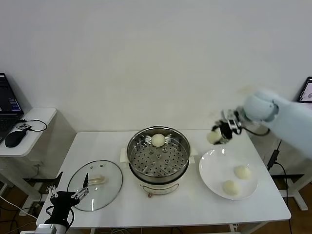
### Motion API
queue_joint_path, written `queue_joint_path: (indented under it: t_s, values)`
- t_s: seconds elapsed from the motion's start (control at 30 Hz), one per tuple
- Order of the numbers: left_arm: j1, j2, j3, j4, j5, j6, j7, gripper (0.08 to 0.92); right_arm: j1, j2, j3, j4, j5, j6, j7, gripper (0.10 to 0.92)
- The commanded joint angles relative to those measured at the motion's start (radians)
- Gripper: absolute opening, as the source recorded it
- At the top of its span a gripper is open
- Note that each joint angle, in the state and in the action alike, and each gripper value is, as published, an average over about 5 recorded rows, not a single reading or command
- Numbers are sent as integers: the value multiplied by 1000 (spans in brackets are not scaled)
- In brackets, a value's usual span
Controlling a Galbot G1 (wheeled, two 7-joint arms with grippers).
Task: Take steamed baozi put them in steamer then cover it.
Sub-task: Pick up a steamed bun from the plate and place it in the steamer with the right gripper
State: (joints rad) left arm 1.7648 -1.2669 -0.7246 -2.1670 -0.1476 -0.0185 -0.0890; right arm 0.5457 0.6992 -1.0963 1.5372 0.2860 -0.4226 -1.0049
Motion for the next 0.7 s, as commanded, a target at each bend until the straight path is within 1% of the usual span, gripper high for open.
queue_joint_path:
  t_s: [0.03, 0.2, 0.47, 0.7]
  values:
    - [-1, -1, -2, 0, 0, 1, 0, 823, 108, 276, -98, 2, 247, -144, 115, 608]
    - [-1, -4, -24, -5, 0, 1, 0, 823, 23, 411, -101, -76, 258, -212, 161, 611]
    - [4, -9, -48, -5, 1, -2, -1, 823, -98, 550, -97, -225, 198, -206, 166, 611]
    - [2, -17, -45, -9, 5, -3, -1, 823, -159, 625, -71, -326, 154, -189, 163, 611]
